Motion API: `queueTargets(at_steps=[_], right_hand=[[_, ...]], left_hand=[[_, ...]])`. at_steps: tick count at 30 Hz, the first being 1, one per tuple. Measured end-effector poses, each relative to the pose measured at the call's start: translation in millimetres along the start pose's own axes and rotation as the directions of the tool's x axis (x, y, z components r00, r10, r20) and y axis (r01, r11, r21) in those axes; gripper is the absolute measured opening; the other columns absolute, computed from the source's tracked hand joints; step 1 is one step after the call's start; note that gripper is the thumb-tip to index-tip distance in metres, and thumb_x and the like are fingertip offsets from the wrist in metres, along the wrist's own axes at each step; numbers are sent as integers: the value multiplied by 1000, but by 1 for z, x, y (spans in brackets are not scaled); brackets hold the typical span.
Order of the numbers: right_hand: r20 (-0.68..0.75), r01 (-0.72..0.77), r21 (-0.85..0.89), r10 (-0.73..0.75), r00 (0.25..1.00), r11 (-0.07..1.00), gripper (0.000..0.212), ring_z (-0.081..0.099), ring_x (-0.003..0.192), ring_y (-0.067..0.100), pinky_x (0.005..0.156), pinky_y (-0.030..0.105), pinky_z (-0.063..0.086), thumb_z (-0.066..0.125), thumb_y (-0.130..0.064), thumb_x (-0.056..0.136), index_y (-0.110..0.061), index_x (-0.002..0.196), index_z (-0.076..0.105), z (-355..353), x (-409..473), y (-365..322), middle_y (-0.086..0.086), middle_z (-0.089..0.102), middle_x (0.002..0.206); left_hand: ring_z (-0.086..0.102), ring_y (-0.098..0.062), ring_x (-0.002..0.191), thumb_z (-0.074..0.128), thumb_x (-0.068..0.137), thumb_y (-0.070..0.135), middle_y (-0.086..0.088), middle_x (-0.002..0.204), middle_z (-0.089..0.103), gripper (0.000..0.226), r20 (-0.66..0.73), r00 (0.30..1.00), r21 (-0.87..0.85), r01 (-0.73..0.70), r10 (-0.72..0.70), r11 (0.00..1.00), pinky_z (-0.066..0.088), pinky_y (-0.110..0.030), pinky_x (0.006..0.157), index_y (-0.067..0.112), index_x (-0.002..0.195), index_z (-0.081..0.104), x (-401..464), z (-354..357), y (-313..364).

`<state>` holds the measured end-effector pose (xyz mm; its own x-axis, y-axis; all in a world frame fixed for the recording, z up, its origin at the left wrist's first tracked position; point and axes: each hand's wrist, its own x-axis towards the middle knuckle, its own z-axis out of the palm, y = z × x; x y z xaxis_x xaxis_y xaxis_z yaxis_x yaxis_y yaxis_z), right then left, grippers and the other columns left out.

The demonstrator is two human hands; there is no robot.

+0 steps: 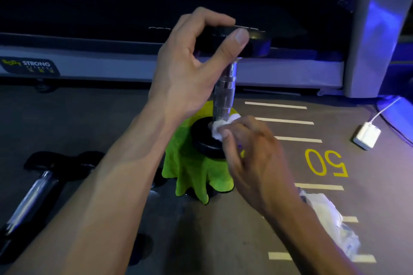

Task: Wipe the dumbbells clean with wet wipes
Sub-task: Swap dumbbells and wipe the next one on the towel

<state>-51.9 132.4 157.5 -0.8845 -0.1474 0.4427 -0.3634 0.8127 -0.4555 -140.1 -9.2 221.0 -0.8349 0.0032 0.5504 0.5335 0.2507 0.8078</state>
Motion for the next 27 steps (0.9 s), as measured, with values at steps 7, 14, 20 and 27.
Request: queueTargets(at_steps=[7, 14, 20, 27], right_hand=[[6, 22, 31, -22, 1000, 999, 29, 57, 98, 23, 91, 28, 49, 45, -23, 98, -15, 99, 73, 29, 3, -8, 0, 61, 101], [44, 38, -51, -36, 998, 998, 18, 64, 74, 21, 63, 31, 48, 65, -12, 88, -22, 87, 80, 2, 26, 11, -1, 64, 91], [-247, 133, -110, -157, 956, 985, 6, 56, 72, 27, 60, 27, 28, 71, -2, 84, -6, 88, 73, -12, 64, -1, 11, 63, 87], [56, 45, -154, -37, 998, 987, 18, 60, 64, 42, 52, 34, 38, 69, -19, 87, -15, 70, 62, -1, 44, -1, 9, 64, 68]], left_hand=[[65, -3, 100, 75, 94, 43, 12, 107, 63, 22, 29, 999, 25, -26, 26, 999, 53, -26, 91, 30, 110, 70, -2, 9, 8], [63, 1, 101, 74, 93, 48, 15, 109, 60, 26, 64, 998, 35, 2, -4, 999, 50, -20, 90, 32, 114, 71, 3, 4, 7], [66, -5, 102, 72, 92, 50, 11, 108, 63, 26, 38, 999, 44, 0, -1, 999, 56, -34, 93, 33, 112, 70, 6, 3, 5], [67, -4, 104, 76, 90, 49, 8, 113, 66, 26, 36, 999, 19, 12, -13, 1000, 56, -36, 95, 34, 110, 72, 5, 5, 6]])
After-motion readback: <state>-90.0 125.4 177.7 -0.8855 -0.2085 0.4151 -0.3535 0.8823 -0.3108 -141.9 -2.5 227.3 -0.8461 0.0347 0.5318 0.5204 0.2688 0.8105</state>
